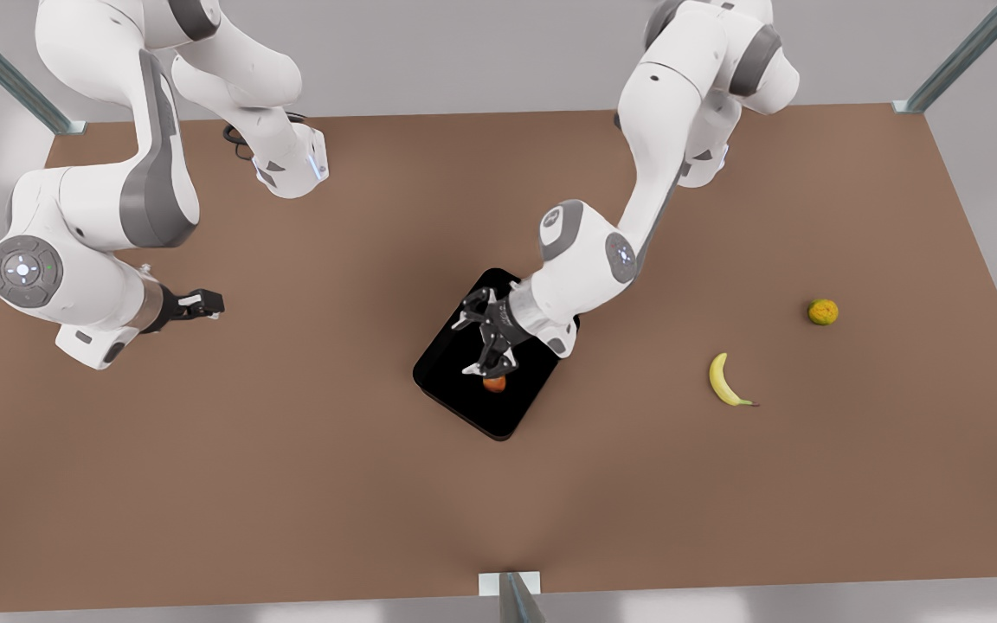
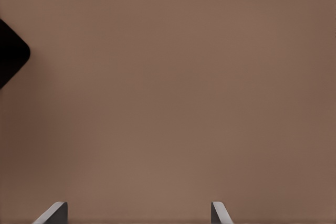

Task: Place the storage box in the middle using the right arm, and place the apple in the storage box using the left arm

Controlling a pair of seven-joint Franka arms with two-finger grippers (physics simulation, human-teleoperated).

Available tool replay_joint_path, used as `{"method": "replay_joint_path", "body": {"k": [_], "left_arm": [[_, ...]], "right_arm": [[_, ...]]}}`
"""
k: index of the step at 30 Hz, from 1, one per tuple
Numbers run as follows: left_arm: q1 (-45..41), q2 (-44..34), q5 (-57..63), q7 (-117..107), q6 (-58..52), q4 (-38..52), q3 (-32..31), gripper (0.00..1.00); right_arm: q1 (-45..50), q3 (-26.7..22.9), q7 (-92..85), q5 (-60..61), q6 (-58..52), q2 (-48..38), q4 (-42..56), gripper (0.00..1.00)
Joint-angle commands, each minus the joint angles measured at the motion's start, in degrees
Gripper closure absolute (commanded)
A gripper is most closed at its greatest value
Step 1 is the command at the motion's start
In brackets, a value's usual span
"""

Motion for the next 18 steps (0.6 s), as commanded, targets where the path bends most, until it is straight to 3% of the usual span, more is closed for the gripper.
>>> {"method": "replay_joint_path", "body": {"k": [1,7,9,12,15,17,18], "left_arm": [[0.6,-0.2,-5.8,0.2,-1.3,0.0,0.1,0.00],[17.2,-8.1,22.0,21.4,-22.0,0.1,0.1,0.00],[19.9,-10.1,25.1,33.9,-27.6,0.0,5.1,0.00],[25.7,-18.1,37.4,64.0,-34.3,-6.3,5.2,0.00],[32.9,-25.8,44.2,109.4,-47.1,-7.6,-0.9,0.00],[38.7,-28.5,46.1,106.5,-53.5,-6.3,-6.3,0.00],[39.5,-33.2,52.2,108.5,-52.7,-11.6,-9.6,0.00]], "right_arm": [[0.0,0.0,0.0,0.0,0.0,0.0,0.0,0.00],[-0.1,0.0,-0.4,-0.4,0.0,-1.3,0.3,0.00],[-0.3,0.0,0.2,-0.9,0.2,-3.3,-0.1,0.00],[-0.6,0.0,0.3,-1.5,0.1,-4.4,-0.7,0.00],[-0.6,-0.1,0.3,-1.5,-0.1,-3.4,-0.3,0.00],[-0.6,-0.1,0.3,-1.5,-0.2,-3.3,-0.2,0.00],[-0.6,-0.1,0.4,-1.5,-0.1,-3.3,-0.3,0.00]]}}
